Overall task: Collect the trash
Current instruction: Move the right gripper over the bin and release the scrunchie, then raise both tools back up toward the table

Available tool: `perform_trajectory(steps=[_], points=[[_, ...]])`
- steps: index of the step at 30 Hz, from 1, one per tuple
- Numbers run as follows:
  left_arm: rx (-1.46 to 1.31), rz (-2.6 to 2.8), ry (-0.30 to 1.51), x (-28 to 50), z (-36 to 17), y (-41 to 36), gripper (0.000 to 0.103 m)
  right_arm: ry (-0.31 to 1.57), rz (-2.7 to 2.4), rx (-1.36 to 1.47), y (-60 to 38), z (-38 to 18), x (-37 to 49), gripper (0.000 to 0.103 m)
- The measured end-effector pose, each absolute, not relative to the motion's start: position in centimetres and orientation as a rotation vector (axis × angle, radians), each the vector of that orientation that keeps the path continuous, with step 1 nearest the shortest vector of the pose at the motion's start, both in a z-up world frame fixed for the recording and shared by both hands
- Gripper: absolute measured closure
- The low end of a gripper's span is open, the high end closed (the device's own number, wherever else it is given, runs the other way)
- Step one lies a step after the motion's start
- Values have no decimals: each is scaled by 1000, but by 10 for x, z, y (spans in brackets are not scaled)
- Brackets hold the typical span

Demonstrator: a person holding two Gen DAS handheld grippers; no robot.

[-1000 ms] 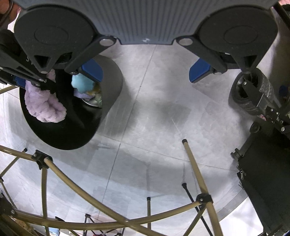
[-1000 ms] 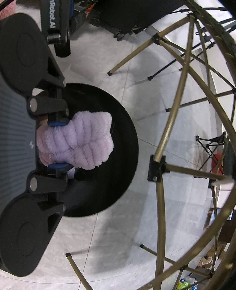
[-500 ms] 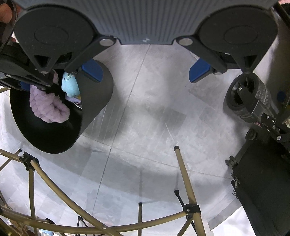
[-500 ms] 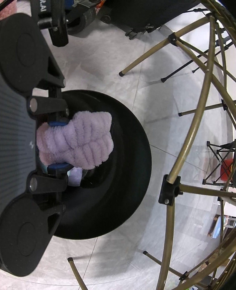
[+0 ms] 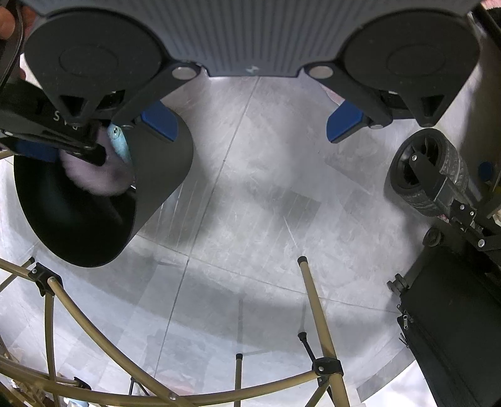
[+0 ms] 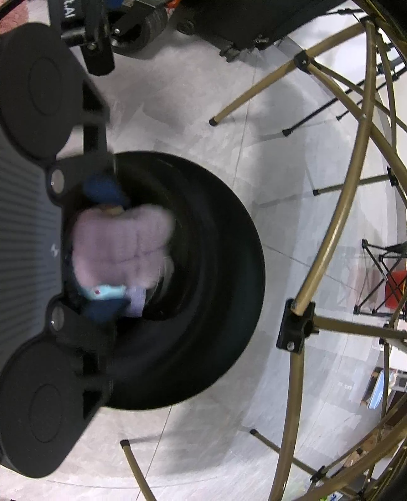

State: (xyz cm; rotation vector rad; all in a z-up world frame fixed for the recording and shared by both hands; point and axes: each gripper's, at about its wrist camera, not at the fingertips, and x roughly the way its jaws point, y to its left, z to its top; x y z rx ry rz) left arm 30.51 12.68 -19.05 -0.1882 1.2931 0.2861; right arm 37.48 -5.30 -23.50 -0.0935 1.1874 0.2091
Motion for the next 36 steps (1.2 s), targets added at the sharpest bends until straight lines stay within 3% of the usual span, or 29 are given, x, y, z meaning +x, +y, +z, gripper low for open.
perform_trajectory(steps=[2, 3, 11, 36], points=[[-189, 286, 1294, 305, -191, 127, 0, 1184, 196, -97, -55, -234, 375, 1], [-191, 287, 1294, 305, -191, 127, 0, 1187, 194, -95, -56, -234, 375, 1], [-198, 287, 1293, 303, -192, 128, 0, 1243, 207, -89, -61, -237, 372, 0], [-193, 223, 1166, 285, -144, 115, 0, 1120, 259, -79, -86, -174, 338, 0]])
